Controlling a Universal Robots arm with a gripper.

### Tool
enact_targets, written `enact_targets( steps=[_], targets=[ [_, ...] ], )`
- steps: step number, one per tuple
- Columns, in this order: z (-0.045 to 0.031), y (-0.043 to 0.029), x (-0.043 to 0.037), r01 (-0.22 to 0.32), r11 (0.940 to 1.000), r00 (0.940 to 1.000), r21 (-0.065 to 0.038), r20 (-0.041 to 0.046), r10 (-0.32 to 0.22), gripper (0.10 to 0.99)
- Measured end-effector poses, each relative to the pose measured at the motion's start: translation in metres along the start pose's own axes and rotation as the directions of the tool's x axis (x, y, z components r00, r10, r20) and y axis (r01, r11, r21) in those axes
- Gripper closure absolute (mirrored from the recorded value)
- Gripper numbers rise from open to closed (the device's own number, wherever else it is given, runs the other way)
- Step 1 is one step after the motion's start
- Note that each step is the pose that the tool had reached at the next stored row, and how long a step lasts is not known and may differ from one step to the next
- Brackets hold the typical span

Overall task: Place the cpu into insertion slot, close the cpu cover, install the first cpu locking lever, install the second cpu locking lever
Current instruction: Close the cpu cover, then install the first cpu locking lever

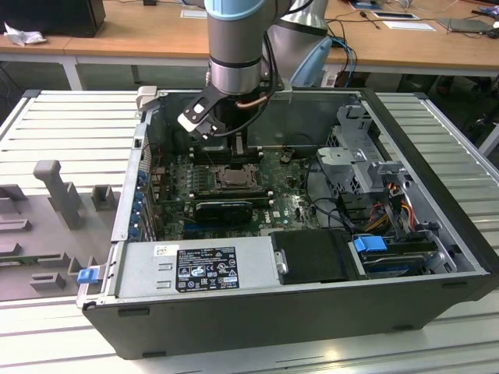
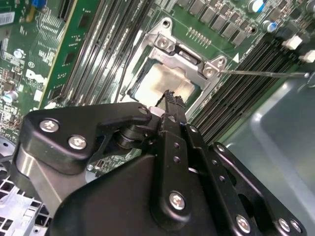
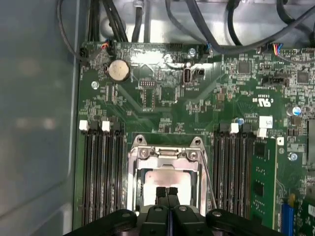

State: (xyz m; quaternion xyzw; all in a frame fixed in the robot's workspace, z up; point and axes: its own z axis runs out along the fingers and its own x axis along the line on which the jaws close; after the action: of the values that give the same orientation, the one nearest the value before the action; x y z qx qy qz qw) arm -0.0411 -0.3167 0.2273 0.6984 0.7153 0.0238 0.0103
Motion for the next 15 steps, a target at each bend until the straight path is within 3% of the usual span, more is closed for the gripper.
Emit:
enact_targets(
  steps=[7, 8, 10, 15],
  targets=[
    [-0.0004, -0.0028, 0.0000, 0.000, 1.0000, 1.0000, 0.000, -0.0001, 0.000, 0.980],
    [-0.0030, -0.0027, 0.0001, 0.000, 1.0000, 1.0000, 0.000, 0.0000, 0.000, 0.980],
    [-0.0170, -0.0020, 0.0003, 0.000, 1.0000, 1.0000, 0.000, 0.0002, 0.000, 0.980],
    [-0.0379, -0.0010, 0.0007, 0.000, 1.0000, 1.0000, 0.000, 0.0028, 0.000, 0.980]
  ],
)
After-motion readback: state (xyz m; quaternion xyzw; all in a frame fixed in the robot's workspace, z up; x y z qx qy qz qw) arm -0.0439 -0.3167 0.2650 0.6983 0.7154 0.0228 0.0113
